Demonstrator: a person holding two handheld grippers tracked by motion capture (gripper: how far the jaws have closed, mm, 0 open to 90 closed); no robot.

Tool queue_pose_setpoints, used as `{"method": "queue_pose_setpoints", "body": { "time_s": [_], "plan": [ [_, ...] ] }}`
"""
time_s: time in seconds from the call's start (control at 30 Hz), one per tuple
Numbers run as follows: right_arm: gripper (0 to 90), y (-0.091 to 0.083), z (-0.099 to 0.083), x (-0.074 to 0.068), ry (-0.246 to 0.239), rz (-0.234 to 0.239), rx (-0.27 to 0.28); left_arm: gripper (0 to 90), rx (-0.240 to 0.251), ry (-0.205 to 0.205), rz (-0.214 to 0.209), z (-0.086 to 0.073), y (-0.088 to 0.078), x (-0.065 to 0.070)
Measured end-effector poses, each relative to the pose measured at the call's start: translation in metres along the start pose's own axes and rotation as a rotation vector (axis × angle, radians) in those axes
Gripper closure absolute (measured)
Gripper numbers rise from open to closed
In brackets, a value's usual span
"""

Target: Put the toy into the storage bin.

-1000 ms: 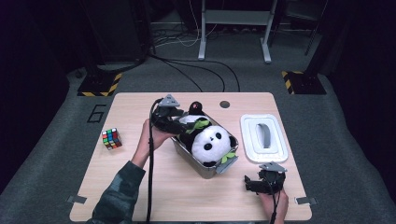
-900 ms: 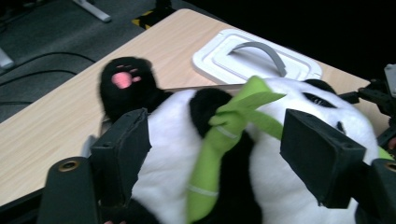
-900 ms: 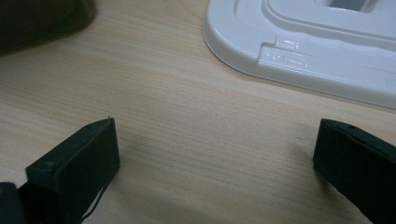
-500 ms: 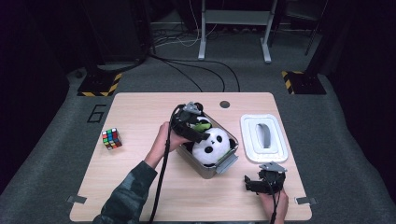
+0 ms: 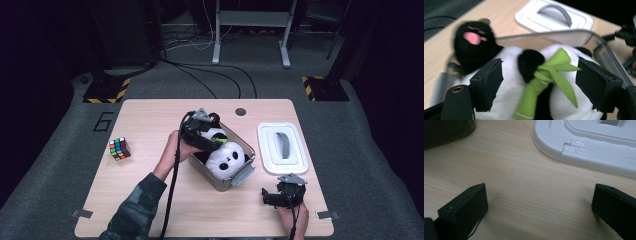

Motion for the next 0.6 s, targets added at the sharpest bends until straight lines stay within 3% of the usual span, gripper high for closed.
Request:
{"method": "queue_pose_setpoints", "body": {
  "time_s": [0.13,0.2,0.37,0.5,0.6],
  "plan": [
    [0.0,0.000,0.000,0.000,-0.001,0.000,-0.001,35.4,0.013,-0.028,0.061,0.003,-0.003,-0.013],
    [0.0,0.000,0.000,0.000,0.000,0.000,0.000,40.6,-0.003,-0.038,0.078,0.002,-0.001,-0.018],
    [0.0,0.000,0.000,0.000,0.000,0.000,0.000,56.7,-0.053,-0.053,0.175,-0.004,0.008,-0.032],
    [0.0,0.000,0.000,0.000,-0.001,0.000,0.000,64.3,-0.089,-0.078,0.172,-0.010,0.016,-0.037],
    [0.0,0.000,0.000,0.000,0.000,0.000,0.000,66.5,-0.107,-0.074,0.179,-0.011,0.019,-0.037]
  ]
}}
Point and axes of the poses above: each handheld gripper's, and its own axes: y roughly forward along the jaws, z roughly out of its top, x roughly to its right, the point moved 7 cm from there along y, roughly forward along the jaws, and after that the axes turned 5 degrees about -y, right-handed, at the moved point
